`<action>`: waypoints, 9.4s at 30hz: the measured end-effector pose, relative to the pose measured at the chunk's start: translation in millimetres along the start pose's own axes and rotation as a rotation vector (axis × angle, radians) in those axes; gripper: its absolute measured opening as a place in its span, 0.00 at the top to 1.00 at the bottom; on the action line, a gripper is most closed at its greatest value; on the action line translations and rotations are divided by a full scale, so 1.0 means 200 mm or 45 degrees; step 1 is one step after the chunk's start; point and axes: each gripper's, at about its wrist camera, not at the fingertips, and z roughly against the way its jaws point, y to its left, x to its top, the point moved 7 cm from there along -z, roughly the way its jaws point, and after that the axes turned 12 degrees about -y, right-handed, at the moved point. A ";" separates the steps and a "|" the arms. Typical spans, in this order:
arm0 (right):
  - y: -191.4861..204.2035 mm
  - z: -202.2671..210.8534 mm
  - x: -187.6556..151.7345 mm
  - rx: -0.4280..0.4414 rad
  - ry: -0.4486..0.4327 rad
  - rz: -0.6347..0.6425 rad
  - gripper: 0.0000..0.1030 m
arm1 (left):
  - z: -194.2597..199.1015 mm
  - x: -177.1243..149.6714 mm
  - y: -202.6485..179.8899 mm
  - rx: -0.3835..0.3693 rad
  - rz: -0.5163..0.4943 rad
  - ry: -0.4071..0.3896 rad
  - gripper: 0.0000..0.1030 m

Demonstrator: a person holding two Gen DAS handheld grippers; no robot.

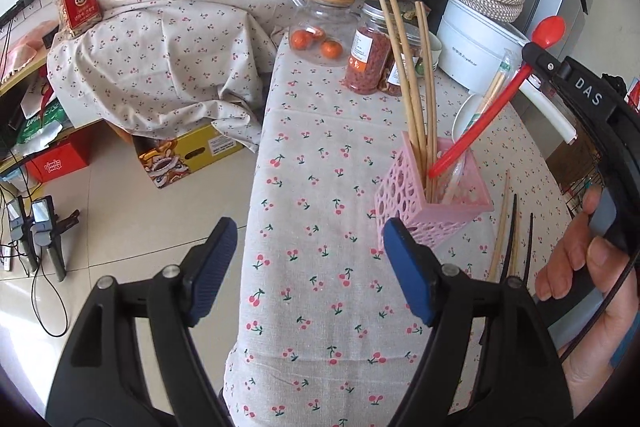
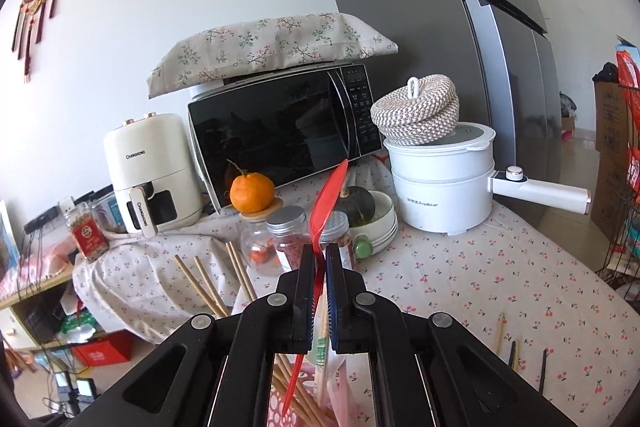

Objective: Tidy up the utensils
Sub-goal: 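Lower the chopsticks into the pink basket while the right gripper carries the red spoon, then open the right gripper to drop the red spoon into the pink basket, then move both grippers to the loose chopsticks on the tablecloth, then grasp a wooden chopstick with the left gripper while the right gripper grasps a black chopstick, then lift both held chopsticks and carry them over the pink basket, then lower both chopsticks into the pink basket and open both grippers, then withdraw both grippers and move them to the last wooden and black chopsticks, then grasp the black chopstick with the right gripper while the left gripper grasps the wooden chopstick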

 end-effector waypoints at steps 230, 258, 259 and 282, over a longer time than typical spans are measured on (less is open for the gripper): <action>-0.67 0.06 0.05 0.158 0.521 0.025 0.00 | 0.01 -0.07 -0.53 -0.207 -0.291 0.030 0.01; -1.02 -0.04 -0.85 -0.248 1.273 0.139 0.00 | -0.04 -0.16 -0.57 -0.274 -0.206 0.115 0.01; -1.02 -0.04 -0.85 -0.269 1.271 0.147 0.00 | -0.04 -0.16 -0.58 -0.286 -0.206 0.120 0.01; -1.20 0.16 -0.77 -0.122 1.301 0.195 0.88 | -0.07 -0.30 -0.97 -0.323 -0.491 0.293 0.01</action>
